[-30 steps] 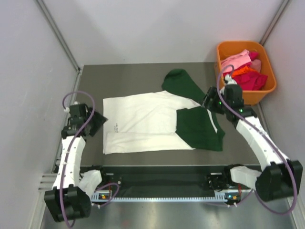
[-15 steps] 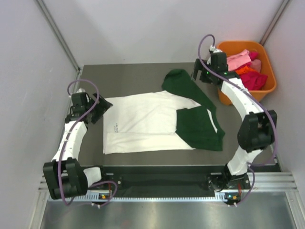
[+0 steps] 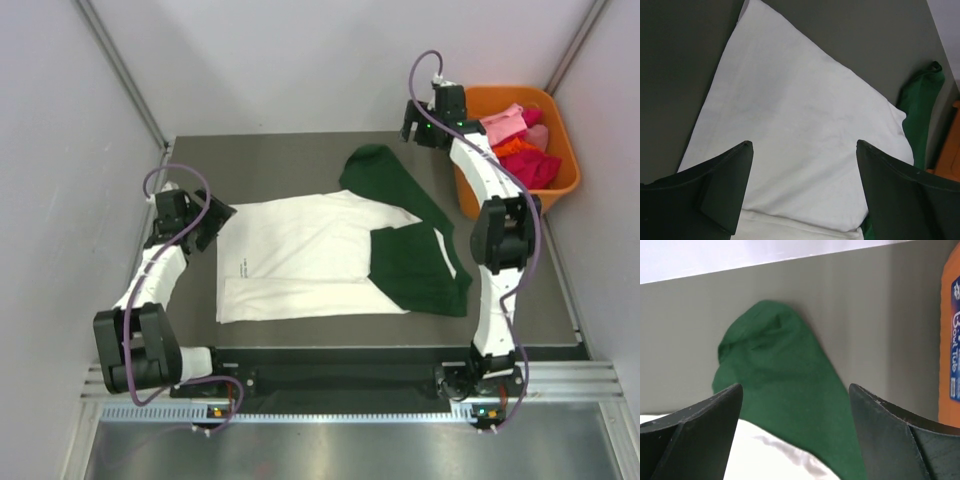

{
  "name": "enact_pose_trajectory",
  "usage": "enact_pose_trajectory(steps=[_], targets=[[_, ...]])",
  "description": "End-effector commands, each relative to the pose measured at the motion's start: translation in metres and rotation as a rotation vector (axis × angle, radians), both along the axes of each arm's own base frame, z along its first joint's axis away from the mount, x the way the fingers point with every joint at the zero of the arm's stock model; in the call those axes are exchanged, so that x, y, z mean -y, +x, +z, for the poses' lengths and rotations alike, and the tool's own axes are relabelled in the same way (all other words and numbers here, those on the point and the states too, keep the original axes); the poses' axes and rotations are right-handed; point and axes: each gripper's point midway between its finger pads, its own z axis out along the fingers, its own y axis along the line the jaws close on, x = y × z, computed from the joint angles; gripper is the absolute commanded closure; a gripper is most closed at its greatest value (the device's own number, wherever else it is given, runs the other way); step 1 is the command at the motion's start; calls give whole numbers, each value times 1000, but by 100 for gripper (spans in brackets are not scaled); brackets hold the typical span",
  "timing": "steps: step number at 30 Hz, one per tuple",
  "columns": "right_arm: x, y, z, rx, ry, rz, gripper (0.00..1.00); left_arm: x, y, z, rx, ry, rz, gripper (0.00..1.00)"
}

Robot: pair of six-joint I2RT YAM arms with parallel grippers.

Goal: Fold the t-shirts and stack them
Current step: Fold the tshirt

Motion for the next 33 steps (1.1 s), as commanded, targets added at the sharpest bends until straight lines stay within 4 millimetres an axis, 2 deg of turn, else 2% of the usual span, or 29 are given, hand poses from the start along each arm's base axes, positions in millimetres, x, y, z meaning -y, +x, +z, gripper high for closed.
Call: enact_pose_trajectory(steps=[1, 2, 3, 4, 5, 12, 19, 27, 33], targets=[[6, 29, 3, 59, 37, 15, 13, -3, 12, 7, 53, 3, 8, 12], [4, 37, 10, 82, 45, 23, 13, -4, 13, 5, 54, 10, 14, 12], [2, 42, 8, 84, 54, 29, 13, -4, 13, 4, 51, 13, 12, 12], [-2, 47, -12, 52, 64, 41, 13, -5, 13, 2, 48, 20, 10, 12], [-6, 53, -4, 75, 82, 46, 14, -7, 13, 1, 45, 25, 14, 12], [-26, 78, -46, 84, 181, 81, 16, -8, 14, -1, 41, 42, 11, 12], [-43, 88, -84, 50, 269, 119, 22, -12, 14, -9, 24, 56, 26, 13], [-47, 88, -99, 32, 277, 134, 29, -38, 17, -25, -18, 164, 112, 13], [-59, 85, -114, 5, 344, 171, 38, -56, 33, -39, -74, 243, 137, 14]])
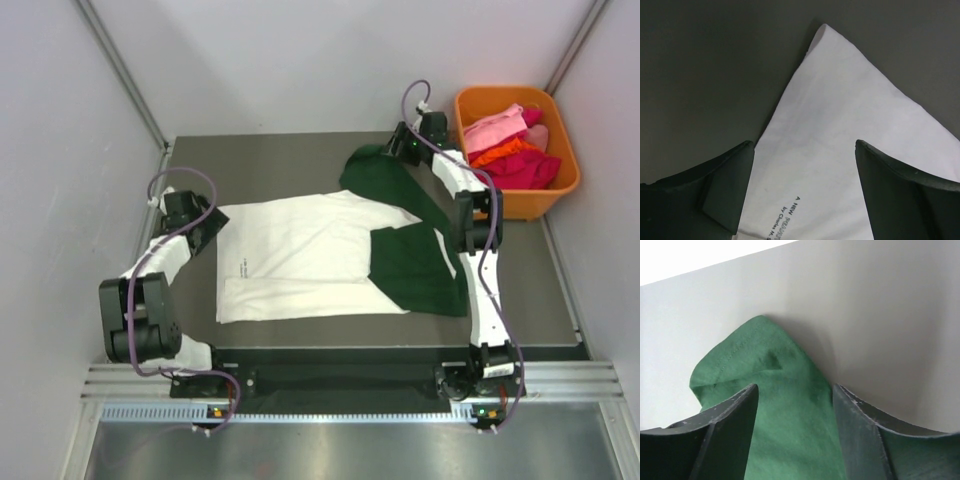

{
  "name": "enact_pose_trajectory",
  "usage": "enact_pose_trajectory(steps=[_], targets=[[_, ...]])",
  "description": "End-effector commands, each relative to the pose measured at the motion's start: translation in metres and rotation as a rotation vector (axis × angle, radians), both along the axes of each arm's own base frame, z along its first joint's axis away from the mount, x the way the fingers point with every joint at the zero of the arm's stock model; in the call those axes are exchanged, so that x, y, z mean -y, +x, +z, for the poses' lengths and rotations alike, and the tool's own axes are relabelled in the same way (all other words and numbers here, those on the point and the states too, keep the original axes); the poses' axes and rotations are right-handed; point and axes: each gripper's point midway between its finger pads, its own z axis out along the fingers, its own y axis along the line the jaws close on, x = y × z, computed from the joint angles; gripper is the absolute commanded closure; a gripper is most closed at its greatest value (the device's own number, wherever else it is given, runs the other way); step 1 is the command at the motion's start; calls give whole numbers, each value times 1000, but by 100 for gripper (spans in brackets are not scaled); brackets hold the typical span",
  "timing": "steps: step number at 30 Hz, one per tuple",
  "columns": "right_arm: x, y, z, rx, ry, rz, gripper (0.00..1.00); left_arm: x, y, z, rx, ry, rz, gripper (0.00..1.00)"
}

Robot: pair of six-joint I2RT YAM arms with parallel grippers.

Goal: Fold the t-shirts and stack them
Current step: Fold the tshirt

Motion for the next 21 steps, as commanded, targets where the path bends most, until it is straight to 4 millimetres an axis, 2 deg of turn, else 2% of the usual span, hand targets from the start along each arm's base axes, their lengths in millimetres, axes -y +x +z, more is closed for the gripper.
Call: enact_pose_trajectory(steps=[1, 4, 6, 7, 8, 10, 11, 13, 14, 21], targets=[[-13, 12, 19, 72, 65, 34, 39, -20, 22, 9, 20, 92, 26, 14], [-17, 11, 16, 67, 84, 45, 41, -21, 26, 2, -11, 87, 27, 14], [-20, 10, 15, 60, 107, 54, 50, -19, 29, -2, -8, 74, 17, 14], [-21, 10, 15, 57, 116, 52, 55, -17, 31, -4, -7, 69, 13, 14], [-18, 11, 14, 55, 118, 44, 68, -17, 32, -7, -11, 67, 10, 14], [-13, 13, 18, 61, 125, 35, 80, -17, 35, -14, -26, 59, 5, 14], [-7, 14, 19, 60, 130, 24, 90, -17, 35, -17, -35, 59, -1, 15], [2, 16, 30, 77, 132, 6, 99, -17, 39, -23, -51, 56, -9, 16], [11, 15, 25, 63, 136, -14, 100, -16, 41, -25, -54, 52, -13, 16], [43, 17, 51, 98, 148, -61, 100, -15, 60, -37, -76, 28, -48, 21]])
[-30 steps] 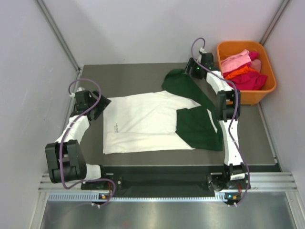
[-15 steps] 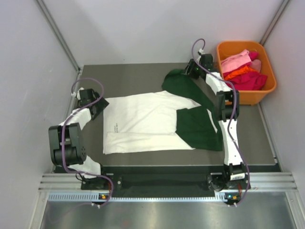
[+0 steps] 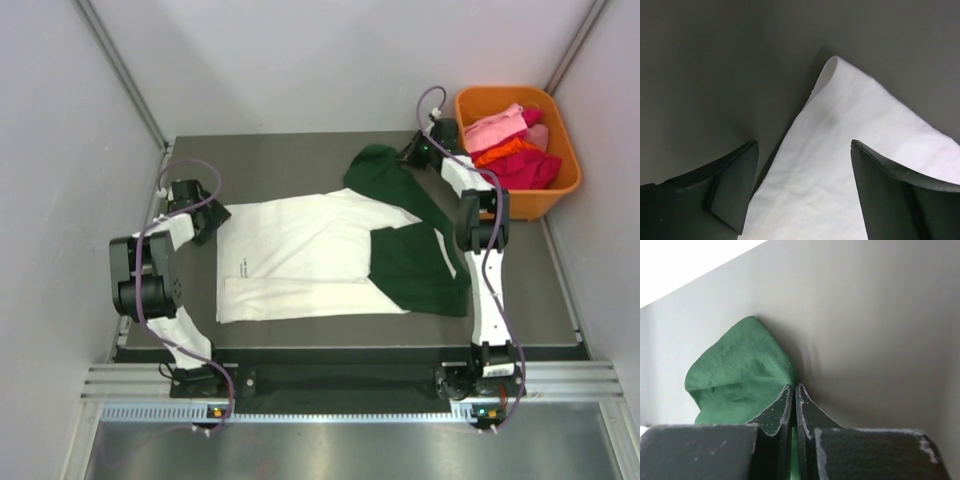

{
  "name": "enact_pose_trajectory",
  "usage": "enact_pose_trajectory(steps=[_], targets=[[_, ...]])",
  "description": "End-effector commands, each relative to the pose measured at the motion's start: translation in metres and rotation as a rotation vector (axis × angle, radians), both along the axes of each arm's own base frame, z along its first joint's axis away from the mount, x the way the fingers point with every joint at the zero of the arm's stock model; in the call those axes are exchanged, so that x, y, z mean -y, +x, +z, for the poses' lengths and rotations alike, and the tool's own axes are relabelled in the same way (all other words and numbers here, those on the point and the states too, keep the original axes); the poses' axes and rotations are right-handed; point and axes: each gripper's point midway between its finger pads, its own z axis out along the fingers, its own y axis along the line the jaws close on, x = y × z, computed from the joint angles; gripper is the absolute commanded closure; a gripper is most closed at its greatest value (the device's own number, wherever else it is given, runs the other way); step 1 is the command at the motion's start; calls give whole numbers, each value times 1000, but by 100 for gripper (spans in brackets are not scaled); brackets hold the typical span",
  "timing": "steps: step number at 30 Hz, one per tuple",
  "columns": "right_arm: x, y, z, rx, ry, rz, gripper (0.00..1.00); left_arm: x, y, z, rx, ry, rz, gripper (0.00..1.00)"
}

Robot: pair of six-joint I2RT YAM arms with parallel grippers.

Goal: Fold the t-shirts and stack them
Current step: Fold the tshirt

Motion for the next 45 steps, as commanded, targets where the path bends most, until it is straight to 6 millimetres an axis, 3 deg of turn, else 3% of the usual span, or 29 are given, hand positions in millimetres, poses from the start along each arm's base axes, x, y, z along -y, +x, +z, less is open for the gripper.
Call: enact_pose_trajectory(steps=[1, 15, 25, 27, 28, 32, 33, 35, 36, 38, 39, 45], targets=[[22, 14, 71, 141, 17, -31, 100, -4, 24, 10, 51, -6, -29, 21], [16, 14, 73, 149, 44, -15, 100, -9, 72, -8, 20, -56, -47, 39], [15, 12, 90, 168, 50, -8, 100, 3, 83, -12, 40, -126, -101, 78], [13, 10, 98, 174, 48, -2, 100, 7, 85, -12, 44, -141, -117, 96], [14, 10, 101, 180, 44, 1, 100, 7, 85, -12, 41, -138, -116, 100], [10, -1, 120, 201, 36, 12, 100, -3, 76, -8, 38, -84, -86, 100], [10, -4, 136, 227, 31, 13, 100, -5, 76, 0, 54, -71, -81, 100], [8, -13, 138, 222, 22, 18, 100, -9, 76, 9, 84, -50, -76, 100], [7, -18, 155, 253, 20, 23, 100, -8, 73, 16, 98, -42, -78, 100], [6, -26, 158, 252, 12, 30, 100, -11, 69, 27, 133, -19, -71, 100], [6, -31, 172, 271, 10, 33, 100, -12, 67, 30, 145, -10, -69, 100], [1, -57, 187, 282, -15, 72, 100, -13, 56, 49, 201, 29, -71, 100]])
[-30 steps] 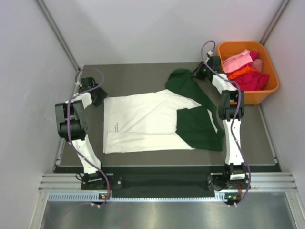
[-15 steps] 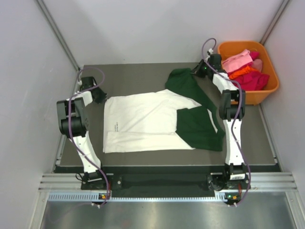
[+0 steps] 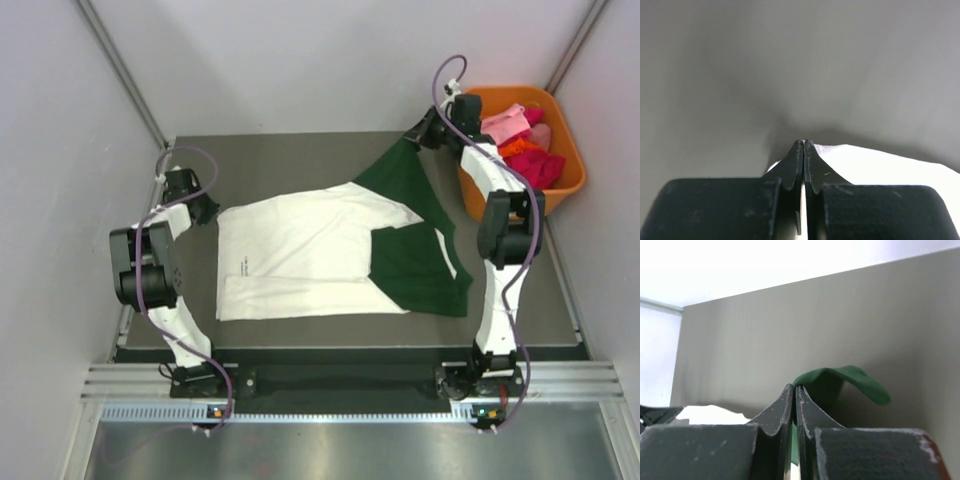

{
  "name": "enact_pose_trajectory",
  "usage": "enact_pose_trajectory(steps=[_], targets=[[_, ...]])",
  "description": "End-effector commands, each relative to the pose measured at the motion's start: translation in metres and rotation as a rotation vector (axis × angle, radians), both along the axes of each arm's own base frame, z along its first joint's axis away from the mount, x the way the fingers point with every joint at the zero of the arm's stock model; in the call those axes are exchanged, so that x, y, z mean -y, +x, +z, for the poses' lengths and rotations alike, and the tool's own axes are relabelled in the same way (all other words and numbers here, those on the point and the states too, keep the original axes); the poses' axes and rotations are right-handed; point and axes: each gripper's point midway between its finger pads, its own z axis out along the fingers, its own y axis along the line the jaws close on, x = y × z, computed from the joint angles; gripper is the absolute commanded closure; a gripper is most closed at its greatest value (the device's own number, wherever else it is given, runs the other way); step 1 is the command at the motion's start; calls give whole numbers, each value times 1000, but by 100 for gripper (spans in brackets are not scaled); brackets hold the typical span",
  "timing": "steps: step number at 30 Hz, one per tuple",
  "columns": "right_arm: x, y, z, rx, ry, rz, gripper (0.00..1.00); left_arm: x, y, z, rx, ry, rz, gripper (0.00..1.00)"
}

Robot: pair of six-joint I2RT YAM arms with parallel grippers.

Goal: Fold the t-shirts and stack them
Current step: Fold the tshirt

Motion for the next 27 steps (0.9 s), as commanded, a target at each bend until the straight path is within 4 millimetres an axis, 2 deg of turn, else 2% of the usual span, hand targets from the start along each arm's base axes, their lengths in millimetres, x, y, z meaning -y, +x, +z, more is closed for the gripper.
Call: enact_pose_trajectory(steps=[1, 5, 7, 9, 10, 14, 15, 17, 27], targets=[[-5, -12, 51, 128, -23, 38, 100, -9, 10, 40, 133, 62, 2, 100], [-6, -24, 52, 119, -26, 56, 100, -9, 3, 51, 154, 72, 1, 100], [-7, -32, 52, 116, -29, 66, 100, -9, 6, 59, 190, 84, -2, 100], [-6, -38, 59, 123, -28, 70, 100, -9, 4, 64, 202, 85, -7, 100], [-6, -43, 53, 109, -31, 72, 100, -8, 4, 66, 209, 84, -12, 100], [-10, -59, 56, 107, -30, 89, 100, 2, -1, 67, 229, 56, -43, 100], [-11, -64, 64, 121, -31, 93, 100, 2, -3, 67, 231, 54, -44, 100], [-13, -73, 58, 104, -35, 98, 100, 3, -7, 64, 226, 52, -46, 100], [-12, -128, 61, 94, -59, 104, 100, 10, -25, 72, 267, 57, -74, 100]])
